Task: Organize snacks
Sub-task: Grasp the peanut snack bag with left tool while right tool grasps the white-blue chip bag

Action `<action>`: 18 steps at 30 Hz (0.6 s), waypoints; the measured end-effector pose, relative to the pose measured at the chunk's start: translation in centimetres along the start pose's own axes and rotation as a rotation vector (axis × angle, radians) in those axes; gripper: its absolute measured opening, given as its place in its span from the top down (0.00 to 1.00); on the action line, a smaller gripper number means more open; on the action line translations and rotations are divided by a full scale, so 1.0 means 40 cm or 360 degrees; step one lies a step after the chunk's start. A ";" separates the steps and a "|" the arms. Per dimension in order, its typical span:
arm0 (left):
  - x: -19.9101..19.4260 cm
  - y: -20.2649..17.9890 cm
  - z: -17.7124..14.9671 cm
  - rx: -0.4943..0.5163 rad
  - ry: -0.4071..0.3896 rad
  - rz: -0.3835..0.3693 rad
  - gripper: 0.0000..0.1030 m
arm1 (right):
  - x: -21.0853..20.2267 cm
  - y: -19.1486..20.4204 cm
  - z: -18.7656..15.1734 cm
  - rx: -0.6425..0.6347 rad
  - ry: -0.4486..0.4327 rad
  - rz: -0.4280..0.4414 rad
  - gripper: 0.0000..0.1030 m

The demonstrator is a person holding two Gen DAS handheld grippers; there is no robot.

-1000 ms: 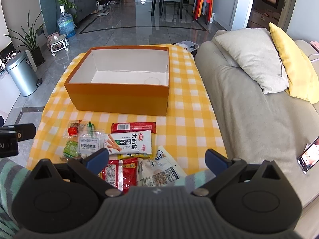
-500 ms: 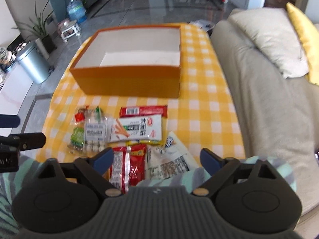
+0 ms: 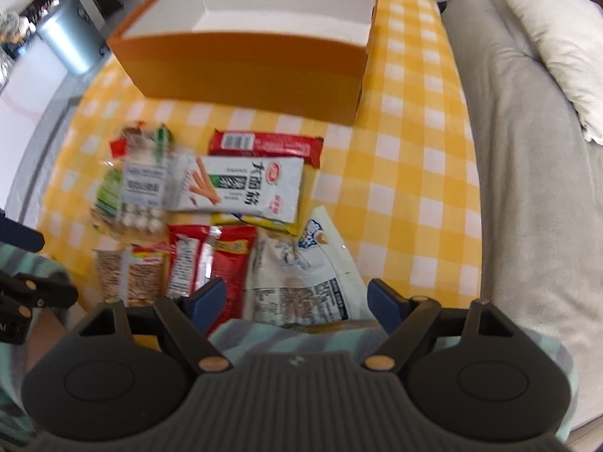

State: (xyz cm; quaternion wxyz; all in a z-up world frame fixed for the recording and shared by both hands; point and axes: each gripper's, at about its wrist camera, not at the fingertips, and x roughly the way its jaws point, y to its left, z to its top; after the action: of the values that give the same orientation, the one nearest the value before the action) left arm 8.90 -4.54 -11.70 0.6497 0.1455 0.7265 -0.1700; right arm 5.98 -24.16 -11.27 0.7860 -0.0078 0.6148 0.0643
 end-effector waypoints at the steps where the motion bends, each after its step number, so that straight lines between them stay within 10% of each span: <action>1: 0.014 0.004 0.008 -0.0014 0.0025 -0.0002 0.30 | 0.015 -0.002 0.006 -0.0002 0.0027 -0.0008 0.20; 18: 0.162 0.030 0.065 -0.0238 0.0317 -0.0124 0.32 | 0.176 0.002 0.029 -0.0128 0.0215 -0.0026 0.17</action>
State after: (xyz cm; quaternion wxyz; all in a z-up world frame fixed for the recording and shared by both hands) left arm 11.01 -4.66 -18.46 0.5764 0.0846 0.8031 -0.1252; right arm 8.75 -23.33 -17.78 0.7422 -0.0487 0.6633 0.0817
